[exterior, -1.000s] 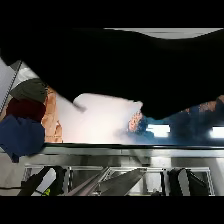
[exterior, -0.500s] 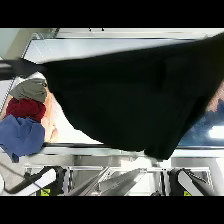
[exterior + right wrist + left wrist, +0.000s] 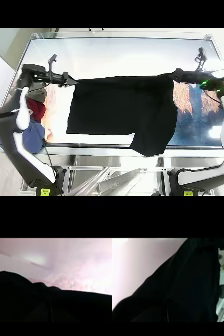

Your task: Fold the shirts.

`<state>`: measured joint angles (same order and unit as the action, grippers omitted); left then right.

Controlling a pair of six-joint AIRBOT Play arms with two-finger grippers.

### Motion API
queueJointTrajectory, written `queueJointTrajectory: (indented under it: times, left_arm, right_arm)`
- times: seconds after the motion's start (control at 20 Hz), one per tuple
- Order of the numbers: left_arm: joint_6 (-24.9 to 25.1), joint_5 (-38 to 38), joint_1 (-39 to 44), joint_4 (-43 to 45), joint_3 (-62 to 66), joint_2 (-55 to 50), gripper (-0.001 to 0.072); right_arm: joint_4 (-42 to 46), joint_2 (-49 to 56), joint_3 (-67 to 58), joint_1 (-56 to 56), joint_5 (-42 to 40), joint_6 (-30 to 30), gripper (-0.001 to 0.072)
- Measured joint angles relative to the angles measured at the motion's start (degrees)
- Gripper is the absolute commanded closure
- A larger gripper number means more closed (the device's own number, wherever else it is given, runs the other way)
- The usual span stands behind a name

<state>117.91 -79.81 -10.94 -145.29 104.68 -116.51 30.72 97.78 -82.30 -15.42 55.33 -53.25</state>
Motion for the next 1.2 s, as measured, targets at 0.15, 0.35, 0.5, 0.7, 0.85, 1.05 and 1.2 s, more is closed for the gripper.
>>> queueJointTrajectory:
  times: [0.15, 0.35, 0.5, 0.7, 0.85, 1.05, 1.2]
  left_arm:
    - [-1.6, 1.8, 0.0, 0.1, 10.9, -7.3, 0.0695]
    - [-1.1, 3.9, -1.8, 1.5, 11.3, -8.3, 0.0694]
    - [0.0, 2.4, -2.8, 2.9, 10.3, -8.2, 0.0694]
    - [1.1, 0.0, -2.4, 5.6, 10.4, -8.2, 0.0694]
    - [-0.7, -0.8, -0.6, 13.0, 13.2, -8.1, 0.0695]
    - [-2.9, -1.4, 3.0, 23.3, 14.1, -7.8, 0.0694]
    - [-3.5, -1.4, 5.4, 28.8, 13.2, -7.6, 0.0694]
  right_arm:
    - [-1.5, 5.0, -3.0, 0.0, -0.8, 0.2, 0.0699]
    - [4.3, 6.8, -3.6, -0.1, 3.3, -3.1, 0.0701]
    - [10.6, 6.3, -1.6, -0.1, 5.2, -6.9, 0.07]
    - [15.0, 5.7, -0.3, 1.2, 5.7, -8.7, 0.0699]
    - [21.2, 5.6, 0.1, 3.6, 3.7, -11.9, 0.0699]
    - [28.8, 5.5, 0.2, 6.3, 2.0, -15.6, 0.0698]
    - [31.0, 5.3, 0.2, 7.5, 1.4, -16.4, 0.0698]
